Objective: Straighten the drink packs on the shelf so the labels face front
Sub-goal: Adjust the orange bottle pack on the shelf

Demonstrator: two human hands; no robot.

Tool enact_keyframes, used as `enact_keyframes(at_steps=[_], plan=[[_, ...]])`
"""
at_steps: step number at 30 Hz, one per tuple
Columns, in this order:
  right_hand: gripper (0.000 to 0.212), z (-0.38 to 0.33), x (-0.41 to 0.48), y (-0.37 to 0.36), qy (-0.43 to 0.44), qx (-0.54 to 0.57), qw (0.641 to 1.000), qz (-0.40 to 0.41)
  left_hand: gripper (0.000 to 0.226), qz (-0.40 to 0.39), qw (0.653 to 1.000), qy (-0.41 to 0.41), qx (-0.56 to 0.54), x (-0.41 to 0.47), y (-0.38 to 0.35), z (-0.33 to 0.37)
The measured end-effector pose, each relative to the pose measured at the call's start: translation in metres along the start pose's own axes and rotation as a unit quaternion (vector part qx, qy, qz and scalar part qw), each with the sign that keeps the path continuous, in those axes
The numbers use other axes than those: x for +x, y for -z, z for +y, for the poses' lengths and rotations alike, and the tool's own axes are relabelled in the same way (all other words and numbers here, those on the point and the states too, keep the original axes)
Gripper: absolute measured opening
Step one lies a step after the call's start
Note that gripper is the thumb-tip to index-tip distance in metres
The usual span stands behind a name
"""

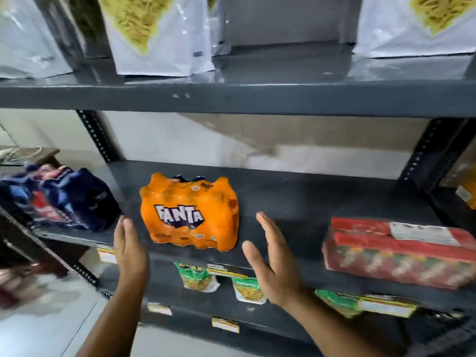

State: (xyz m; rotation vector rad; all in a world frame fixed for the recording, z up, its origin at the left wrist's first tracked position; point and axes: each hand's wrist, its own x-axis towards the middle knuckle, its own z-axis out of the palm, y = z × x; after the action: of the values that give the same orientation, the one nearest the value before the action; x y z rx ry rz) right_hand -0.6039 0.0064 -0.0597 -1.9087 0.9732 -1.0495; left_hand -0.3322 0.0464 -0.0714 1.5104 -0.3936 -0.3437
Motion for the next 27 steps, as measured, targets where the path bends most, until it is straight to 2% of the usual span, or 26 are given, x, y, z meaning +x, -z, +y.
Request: enact_keyframes(at_steps=[2, 4, 7, 11, 13, 16, 20, 24, 27], plan=[[0.067, -0.003, 0.025, -0.035, -0.083, 0.051, 0.995, 0.03, 0.04, -0.062, 0.997, 0.046, 0.013, 0.033, -0.003, 0.007], [0.076, 0.0, 0.048, -0.059, -0.135, 0.096, 0.984, 0.067, 0.053, -0.136, 0.989, 0.054, 0.029, 0.058, -0.008, 0.009], [0.071, 0.012, 0.065, -0.078, -0.153, 0.157, 0.97, 0.102, 0.065, -0.214, 0.972, 0.096, -0.004, 0.071, -0.011, 0.003], [0.082, 0.017, 0.063, -0.109, -0.164, 0.191, 0.962, 0.101, 0.067, -0.278, 0.958, 0.068, 0.023, 0.083, -0.003, -0.01], [0.083, 0.015, 0.063, -0.117, -0.175, 0.2, 0.955, 0.128, 0.073, -0.302, 0.95, 0.074, 0.037, 0.087, 0.0, -0.016], [0.086, 0.011, 0.059, -0.119, -0.195, 0.202, 0.946, 0.163, 0.069, -0.312, 0.947, 0.081, 0.02, 0.089, -0.002, -0.021], [0.07, 0.012, 0.054, -0.115, -0.204, 0.205, 0.937, 0.194, 0.074, -0.361, 0.928, 0.086, 0.01, 0.079, -0.002, -0.02], [0.091, 0.013, 0.05, -0.109, -0.212, 0.194, 0.936, 0.205, 0.081, -0.383, 0.92, 0.079, -0.005, 0.074, 0.001, -0.026], [0.094, 0.018, 0.051, -0.107, -0.218, 0.183, 0.94, 0.188, 0.081, -0.384, 0.921, 0.07, -0.005, 0.075, 0.0, -0.025]])
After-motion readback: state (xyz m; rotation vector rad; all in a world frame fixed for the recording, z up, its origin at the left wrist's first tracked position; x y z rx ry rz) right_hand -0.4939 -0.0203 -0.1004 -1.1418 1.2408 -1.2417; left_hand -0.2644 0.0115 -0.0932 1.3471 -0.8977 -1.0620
